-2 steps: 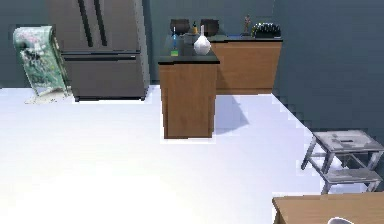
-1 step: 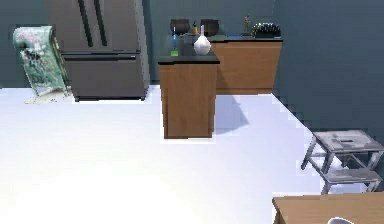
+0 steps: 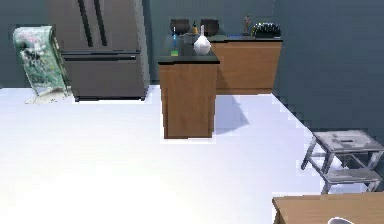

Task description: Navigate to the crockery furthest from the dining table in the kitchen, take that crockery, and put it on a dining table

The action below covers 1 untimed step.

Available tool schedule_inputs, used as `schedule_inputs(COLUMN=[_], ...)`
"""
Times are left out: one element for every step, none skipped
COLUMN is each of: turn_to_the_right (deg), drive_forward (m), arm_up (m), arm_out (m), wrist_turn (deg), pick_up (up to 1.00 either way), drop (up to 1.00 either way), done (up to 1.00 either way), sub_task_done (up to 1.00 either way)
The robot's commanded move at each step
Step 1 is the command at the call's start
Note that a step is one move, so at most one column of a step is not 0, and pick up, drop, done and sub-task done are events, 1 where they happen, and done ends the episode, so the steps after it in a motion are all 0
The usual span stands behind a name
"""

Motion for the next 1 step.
schedule_inputs(turn_to_the_right=[0.0], drive_forward=[0.0], arm_up=[-0.32], arm_out=[0.0], wrist_turn=[0.0], pick_up=[0.0], drop=[0.0], done=[0.0], sub_task_done=[0.0])
